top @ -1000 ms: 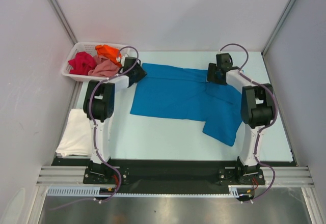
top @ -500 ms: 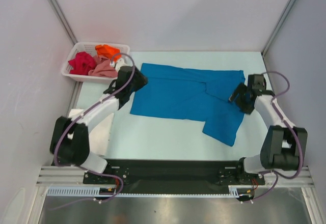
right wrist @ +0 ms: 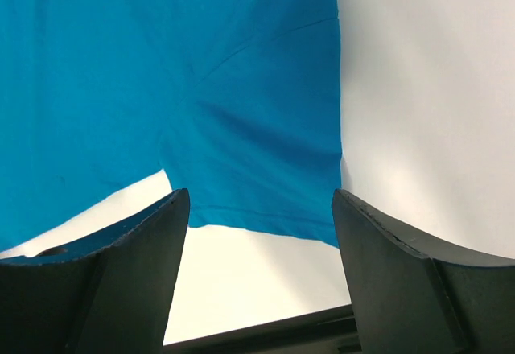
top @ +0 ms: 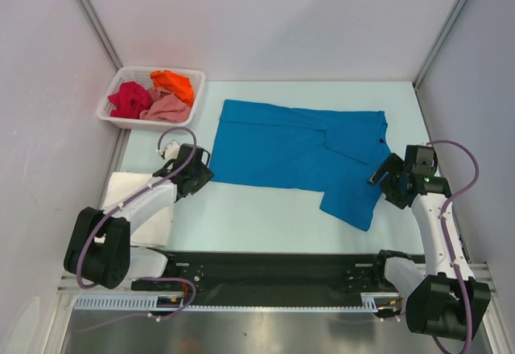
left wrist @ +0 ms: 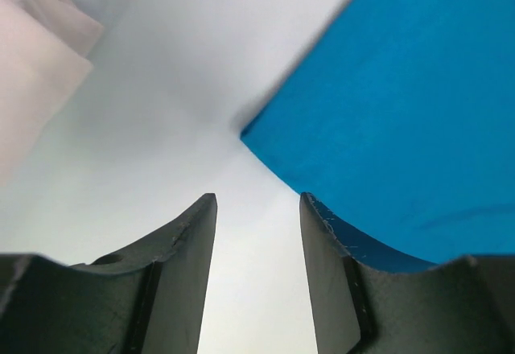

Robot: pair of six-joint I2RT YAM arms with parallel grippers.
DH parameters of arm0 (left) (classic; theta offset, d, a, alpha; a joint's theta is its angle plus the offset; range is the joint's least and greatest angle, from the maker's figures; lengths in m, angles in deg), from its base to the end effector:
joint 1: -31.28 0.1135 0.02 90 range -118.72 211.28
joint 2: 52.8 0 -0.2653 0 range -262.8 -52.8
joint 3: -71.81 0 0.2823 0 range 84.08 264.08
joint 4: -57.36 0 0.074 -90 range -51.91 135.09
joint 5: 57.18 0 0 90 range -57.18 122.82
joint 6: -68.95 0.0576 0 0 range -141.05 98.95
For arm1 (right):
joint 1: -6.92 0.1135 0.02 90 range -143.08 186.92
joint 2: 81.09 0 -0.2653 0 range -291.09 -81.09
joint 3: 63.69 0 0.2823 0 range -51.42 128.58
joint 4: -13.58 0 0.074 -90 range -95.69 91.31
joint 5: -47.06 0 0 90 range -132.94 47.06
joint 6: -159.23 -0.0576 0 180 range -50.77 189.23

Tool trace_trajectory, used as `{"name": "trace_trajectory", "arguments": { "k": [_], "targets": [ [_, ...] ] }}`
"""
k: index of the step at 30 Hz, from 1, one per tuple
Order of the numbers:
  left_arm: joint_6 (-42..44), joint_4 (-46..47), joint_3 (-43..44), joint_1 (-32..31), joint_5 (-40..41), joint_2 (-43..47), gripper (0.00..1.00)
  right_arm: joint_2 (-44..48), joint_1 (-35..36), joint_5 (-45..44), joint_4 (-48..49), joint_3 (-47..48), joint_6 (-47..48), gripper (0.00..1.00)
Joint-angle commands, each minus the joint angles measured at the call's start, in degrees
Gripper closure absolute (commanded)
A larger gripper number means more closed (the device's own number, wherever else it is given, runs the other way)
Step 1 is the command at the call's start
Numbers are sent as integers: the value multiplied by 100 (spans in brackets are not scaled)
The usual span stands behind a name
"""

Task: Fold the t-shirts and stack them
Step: Fold the tshirt

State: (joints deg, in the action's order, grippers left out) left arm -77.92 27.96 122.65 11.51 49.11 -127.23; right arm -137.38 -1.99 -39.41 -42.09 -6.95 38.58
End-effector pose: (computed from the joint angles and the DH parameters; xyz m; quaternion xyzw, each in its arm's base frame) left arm 0.2740 -0.0813 0.1529 -0.3413 0.8757 -0.0894 0.3298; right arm 0.2278 -0.0321 0.2284 0.3141 0.9007 0.0852 0.2878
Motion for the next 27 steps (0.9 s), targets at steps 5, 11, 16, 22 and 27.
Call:
{"name": "trace_trajectory", "arguments": {
  "k": [5,11,16,22,27],
  "targets": [
    [-88,218,239,377,-230,-729,49,75,-50,16,-213,-44,16,23],
    [-176,464,503,571,-680,-1372,54,-66,-129,51,-90,-70,16,23],
    [-237,473,599,571,-838,-1609,53,-145,-164,104,50,-123,-28,23],
    [-527,350,433,571,-953,-1486,55,-347,-182,104,182,-201,-142,23],
    [-589,341,327,588,-962,-1434,61,-479,-234,-107,314,-377,-467,29]
  ]
}}
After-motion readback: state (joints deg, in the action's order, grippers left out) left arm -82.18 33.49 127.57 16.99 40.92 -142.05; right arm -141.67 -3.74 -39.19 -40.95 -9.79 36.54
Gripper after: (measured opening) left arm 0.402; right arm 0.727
